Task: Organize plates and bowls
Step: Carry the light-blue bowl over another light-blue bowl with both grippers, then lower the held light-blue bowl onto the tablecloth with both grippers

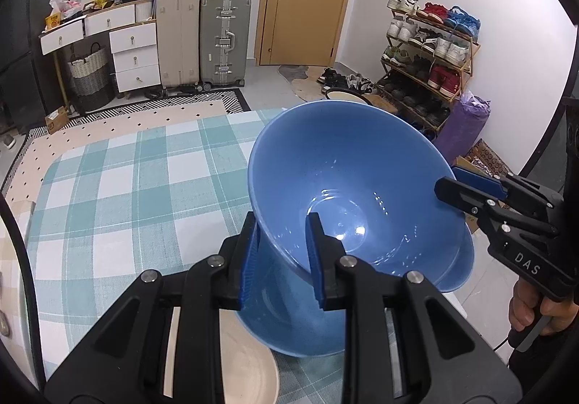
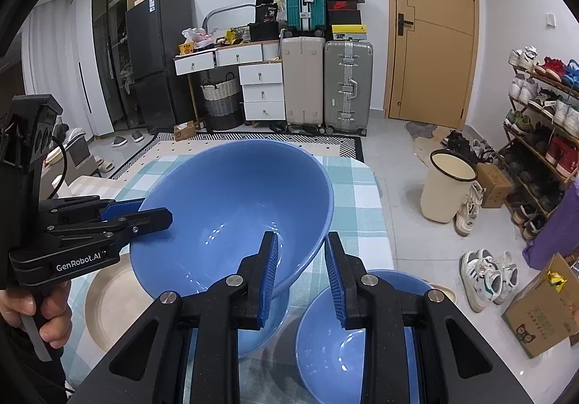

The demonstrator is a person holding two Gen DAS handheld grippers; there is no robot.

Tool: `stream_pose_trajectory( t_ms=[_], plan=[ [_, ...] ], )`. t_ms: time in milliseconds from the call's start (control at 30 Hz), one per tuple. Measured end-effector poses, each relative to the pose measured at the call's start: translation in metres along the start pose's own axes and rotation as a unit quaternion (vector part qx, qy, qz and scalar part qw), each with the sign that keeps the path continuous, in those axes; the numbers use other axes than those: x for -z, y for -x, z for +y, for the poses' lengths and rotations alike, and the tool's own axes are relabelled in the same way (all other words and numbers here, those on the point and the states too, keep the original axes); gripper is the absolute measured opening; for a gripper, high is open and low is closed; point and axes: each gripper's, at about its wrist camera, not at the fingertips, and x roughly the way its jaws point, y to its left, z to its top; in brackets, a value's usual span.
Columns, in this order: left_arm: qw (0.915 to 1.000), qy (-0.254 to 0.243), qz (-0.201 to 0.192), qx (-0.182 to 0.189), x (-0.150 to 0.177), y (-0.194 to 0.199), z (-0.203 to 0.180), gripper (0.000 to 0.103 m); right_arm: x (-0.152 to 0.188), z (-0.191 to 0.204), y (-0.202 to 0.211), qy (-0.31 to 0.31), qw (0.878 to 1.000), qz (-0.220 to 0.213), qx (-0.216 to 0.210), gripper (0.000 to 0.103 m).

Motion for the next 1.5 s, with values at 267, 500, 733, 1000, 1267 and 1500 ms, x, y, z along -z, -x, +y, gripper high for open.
stream_pose_trajectory(
  t_ms=[267, 500, 733, 1000, 1267, 1500],
  plan=[
    [1.0, 0.004, 0.002, -0.007, 0.014, 0.006, 0.005, 0.021, 0.007, 0.005, 0.0, 0.002, 1.0, 0.002, -0.011, 0.027],
    [0.9999, 0.008, 0.006, -0.011, 0.024, 0.008, 0.009, 0.021, 0.014, 0.008, -0.004, -0.008, 1.0, 0.005, -0.025, 0.027],
    [0.9999, 0.01, 0.008, -0.01, 0.032, 0.005, 0.012, 0.021, 0.028, 0.009, -0.009, -0.021, 0.999, 0.007, -0.038, 0.027],
    [0.9998, 0.014, 0.013, -0.005, 0.042, -0.002, 0.019, 0.022, 0.044, 0.009, -0.014, -0.045, 0.998, 0.003, -0.047, 0.027],
    [0.9996, 0.017, 0.02, -0.009, 0.049, -0.013, 0.025, 0.022, 0.055, 0.011, -0.026, -0.061, 0.997, 0.003, -0.052, 0.027],
    [0.9996, 0.012, 0.022, -0.014, 0.055, -0.022, 0.027, 0.022, 0.058, 0.005, -0.035, -0.079, 0.995, -0.003, -0.065, 0.027]
  ],
)
